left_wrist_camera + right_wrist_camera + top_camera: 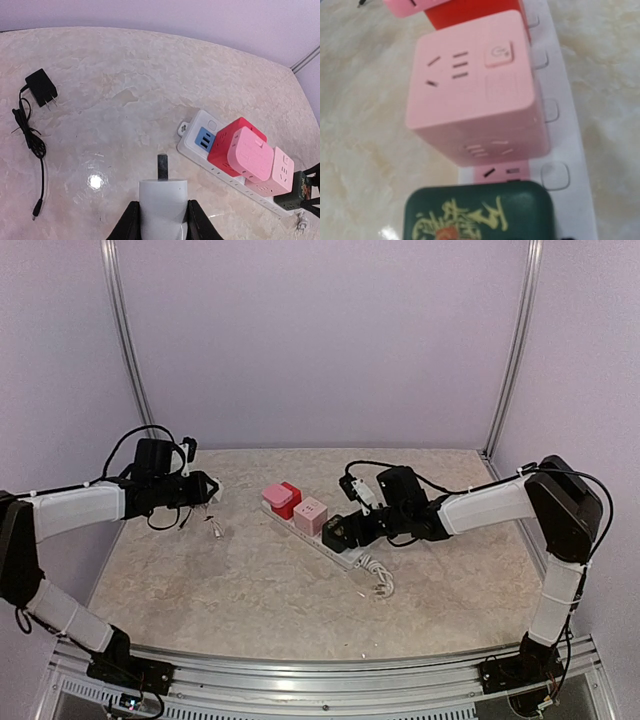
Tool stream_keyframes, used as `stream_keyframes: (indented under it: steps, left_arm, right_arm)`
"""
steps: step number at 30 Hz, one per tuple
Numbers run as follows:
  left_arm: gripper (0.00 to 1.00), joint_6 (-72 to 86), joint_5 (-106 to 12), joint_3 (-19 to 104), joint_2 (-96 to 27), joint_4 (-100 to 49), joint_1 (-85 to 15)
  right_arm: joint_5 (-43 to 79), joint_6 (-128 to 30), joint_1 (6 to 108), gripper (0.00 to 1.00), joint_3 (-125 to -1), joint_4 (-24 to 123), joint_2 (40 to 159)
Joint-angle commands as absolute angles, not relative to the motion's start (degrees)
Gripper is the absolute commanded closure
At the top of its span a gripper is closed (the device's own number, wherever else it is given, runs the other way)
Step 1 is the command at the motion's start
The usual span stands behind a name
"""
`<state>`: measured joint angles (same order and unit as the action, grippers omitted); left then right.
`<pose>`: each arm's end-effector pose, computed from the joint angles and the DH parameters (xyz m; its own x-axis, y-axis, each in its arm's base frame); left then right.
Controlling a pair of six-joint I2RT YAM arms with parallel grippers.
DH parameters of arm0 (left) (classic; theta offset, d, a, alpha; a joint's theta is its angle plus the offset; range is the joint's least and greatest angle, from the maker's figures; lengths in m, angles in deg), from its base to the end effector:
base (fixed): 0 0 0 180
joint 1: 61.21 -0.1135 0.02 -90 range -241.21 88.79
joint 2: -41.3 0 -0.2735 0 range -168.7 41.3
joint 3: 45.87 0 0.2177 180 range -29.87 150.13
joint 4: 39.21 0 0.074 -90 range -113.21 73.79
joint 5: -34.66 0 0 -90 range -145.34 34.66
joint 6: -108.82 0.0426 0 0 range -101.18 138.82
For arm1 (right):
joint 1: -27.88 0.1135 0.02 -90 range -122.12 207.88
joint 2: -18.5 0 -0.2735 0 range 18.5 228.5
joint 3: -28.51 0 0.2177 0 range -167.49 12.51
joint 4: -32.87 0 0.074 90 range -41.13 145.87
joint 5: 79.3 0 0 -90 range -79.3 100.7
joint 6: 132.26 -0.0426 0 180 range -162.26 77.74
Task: Pull the plug off the socket
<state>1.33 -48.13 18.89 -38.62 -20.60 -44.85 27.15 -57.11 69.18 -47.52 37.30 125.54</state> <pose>0.2661 -0.0837 0.2612 -0.6228 -0.1279 -0.7719 0.2017 0.9269 -0.3164 0.2777 0.2601 0.1962 -0.6277 -0.2243 -0.7454 -0.6677 0.6473 0.3675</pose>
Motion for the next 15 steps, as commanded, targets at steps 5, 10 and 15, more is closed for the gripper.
stream_keyframes:
  steps: [5,10,15]
  left_arm:
    - [1.0,1.44,-40.03,35.22,-56.01,-25.2,-51.33]
    - [1.0,1.1,-37.91,44.95,-68.34,-24.57,-53.2]
    - [0.99,0.59,-36.76,53.48,-77.55,-21.8,-54.95]
  right_arm:
    - [21.08,-58.16,66.73,0.66,-45.19,45.2,127.04]
    - [21.45,-58.43,66.49,0.65,-45.8,44.86,126.8]
    - [21.89,-58.29,66.38,0.62,-46.42,44.89,126.33]
